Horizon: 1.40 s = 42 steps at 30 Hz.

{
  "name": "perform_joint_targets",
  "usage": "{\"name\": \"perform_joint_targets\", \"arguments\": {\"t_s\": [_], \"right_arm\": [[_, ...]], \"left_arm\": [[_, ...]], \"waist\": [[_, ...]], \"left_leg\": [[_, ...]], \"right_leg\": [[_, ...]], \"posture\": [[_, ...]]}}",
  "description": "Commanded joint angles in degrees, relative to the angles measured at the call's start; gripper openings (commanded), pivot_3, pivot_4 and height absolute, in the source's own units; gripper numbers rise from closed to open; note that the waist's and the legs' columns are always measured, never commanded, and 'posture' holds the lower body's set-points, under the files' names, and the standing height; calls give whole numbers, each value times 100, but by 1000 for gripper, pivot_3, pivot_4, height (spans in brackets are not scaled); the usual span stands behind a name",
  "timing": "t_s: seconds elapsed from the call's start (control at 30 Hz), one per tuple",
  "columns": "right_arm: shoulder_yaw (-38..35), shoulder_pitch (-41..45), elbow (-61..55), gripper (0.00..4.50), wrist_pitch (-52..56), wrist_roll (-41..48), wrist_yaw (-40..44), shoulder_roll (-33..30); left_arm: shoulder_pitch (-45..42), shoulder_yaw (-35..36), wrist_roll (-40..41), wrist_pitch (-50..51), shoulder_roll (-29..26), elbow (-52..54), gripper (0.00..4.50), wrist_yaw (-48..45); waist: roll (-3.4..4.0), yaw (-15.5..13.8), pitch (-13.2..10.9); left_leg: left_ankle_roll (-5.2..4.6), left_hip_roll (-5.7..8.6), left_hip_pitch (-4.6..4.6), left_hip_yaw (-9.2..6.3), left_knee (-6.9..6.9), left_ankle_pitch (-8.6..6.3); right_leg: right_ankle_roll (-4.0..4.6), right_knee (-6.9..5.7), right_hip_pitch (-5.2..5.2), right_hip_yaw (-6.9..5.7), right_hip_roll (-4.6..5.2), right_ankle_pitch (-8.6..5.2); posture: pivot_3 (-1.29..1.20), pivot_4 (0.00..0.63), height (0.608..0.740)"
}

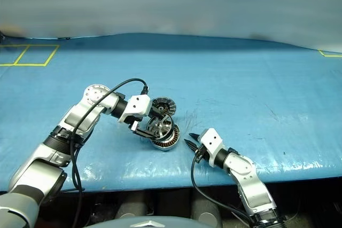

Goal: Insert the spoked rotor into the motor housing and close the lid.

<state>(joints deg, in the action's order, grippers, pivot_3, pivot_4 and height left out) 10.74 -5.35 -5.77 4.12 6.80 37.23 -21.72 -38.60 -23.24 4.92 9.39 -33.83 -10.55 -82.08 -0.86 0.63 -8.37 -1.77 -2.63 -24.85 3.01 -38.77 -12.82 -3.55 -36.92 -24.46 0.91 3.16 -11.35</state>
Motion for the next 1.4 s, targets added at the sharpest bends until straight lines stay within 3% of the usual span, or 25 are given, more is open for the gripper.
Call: {"name": "perform_joint_targets", "arguments": {"t_s": [0.03, 0.8, 0.97, 1.4], "right_arm": [[-13, 98, -79, 1265, -145, -22, -11, 17], [-31, 6, -169, 1265, -75, -62, -36, 9], [-26, 15, -175, 1265, -58, -65, -22, -5], [-28, 21, -161, 1265, -39, -76, -20, -10]], "left_arm": [[-15, -14, -87, -105, -88, 176, 3973, -52], [-47, -41, -134, -148, 157, -7, 3973, -1], [-30, -42, -155, -146, 147, 29, 2335, 19], [30, 127, 108, 41, 54, 219, 2335, -20]], "waist": [[0, -1, 0], [0, -2, 0], [0, -2, 0], [0, 0, 0]], "left_leg": [[0, 0, 0, 0, 0, 0], [0, 0, -1, 0, 0, 0], [0, 0, -1, -1, 0, 0], [0, 0, -1, 0, 0, 0]], "right_leg": [[0, 0, 0, 0, 0, 0], [0, 0, 0, 0, 0, 0], [0, 0, 0, 0, 0, 0], [0, 0, 0, 0, 0, 0]], "posture": [[0, 150, 740], [0, 150, 740], [0, 150, 740], [0, 150, 740]]}}
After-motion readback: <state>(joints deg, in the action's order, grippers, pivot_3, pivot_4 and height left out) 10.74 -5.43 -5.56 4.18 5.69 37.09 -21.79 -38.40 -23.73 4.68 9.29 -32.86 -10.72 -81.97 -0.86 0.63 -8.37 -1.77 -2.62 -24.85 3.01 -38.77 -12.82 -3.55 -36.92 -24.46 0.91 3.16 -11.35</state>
